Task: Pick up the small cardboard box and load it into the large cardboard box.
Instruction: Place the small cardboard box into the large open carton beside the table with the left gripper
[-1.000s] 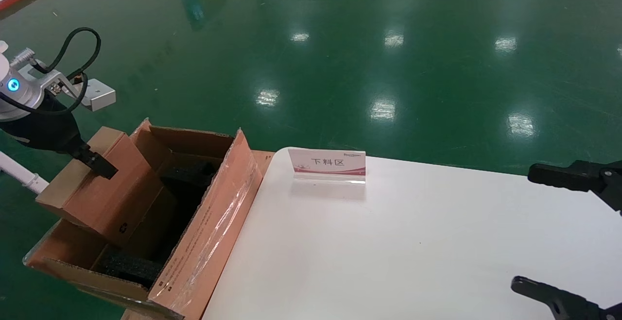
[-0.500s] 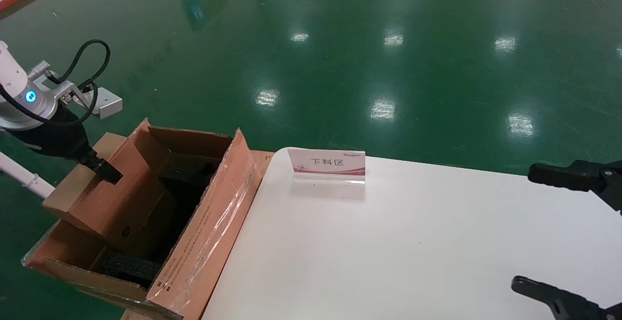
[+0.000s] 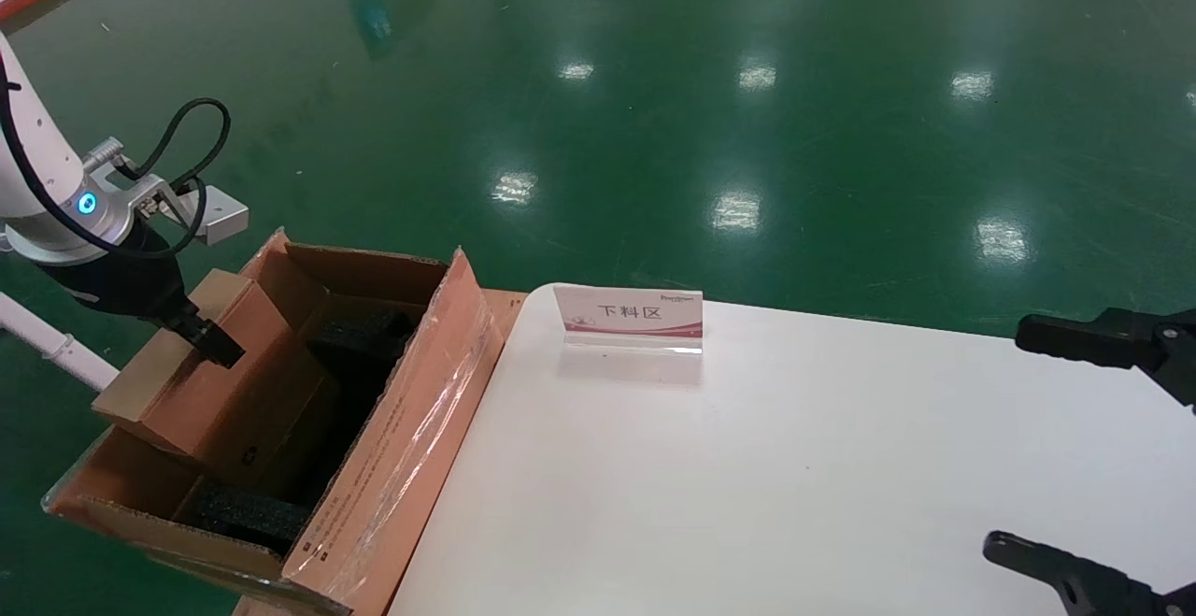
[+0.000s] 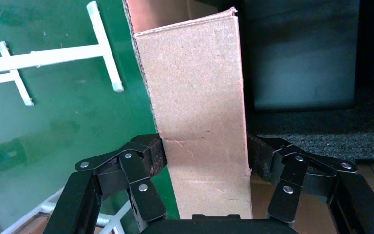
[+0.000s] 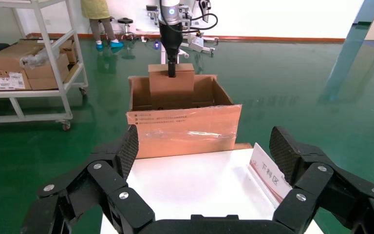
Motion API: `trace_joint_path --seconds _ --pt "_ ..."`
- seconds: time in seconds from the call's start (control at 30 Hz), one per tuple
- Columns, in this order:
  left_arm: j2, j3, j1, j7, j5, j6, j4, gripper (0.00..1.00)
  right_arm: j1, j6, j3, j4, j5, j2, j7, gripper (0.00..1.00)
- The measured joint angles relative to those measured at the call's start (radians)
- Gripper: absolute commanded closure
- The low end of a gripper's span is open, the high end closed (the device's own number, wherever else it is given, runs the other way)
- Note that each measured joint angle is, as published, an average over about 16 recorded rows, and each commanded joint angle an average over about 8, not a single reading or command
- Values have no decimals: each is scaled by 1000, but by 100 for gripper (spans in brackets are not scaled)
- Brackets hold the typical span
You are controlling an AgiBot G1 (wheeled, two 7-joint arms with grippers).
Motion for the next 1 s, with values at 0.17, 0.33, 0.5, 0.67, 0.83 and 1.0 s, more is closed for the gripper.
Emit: trace_joint_path --seconds 0.17,0.33,0.5,0.67,0.83,1.0 --pt "8 3 10 0 1 1 14 54 0 0 0 0 0 0 0 0" --pt "13 5 15 -1 3 2 24 1 0 0 0 0 0 0 0 0" --pt "15 6 16 -2 4 4 27 0 0 0 0 0 0 0 0 0" --pt "15 6 16 -1 5 4 27 0 0 0 0 0 0 0 0 0" --pt "13 6 15 0 6 4 25 0 0 0 0 0 0 0 0 0" --pt "13 6 14 1 6 3 24 0 0 0 0 0 0 0 0 0"
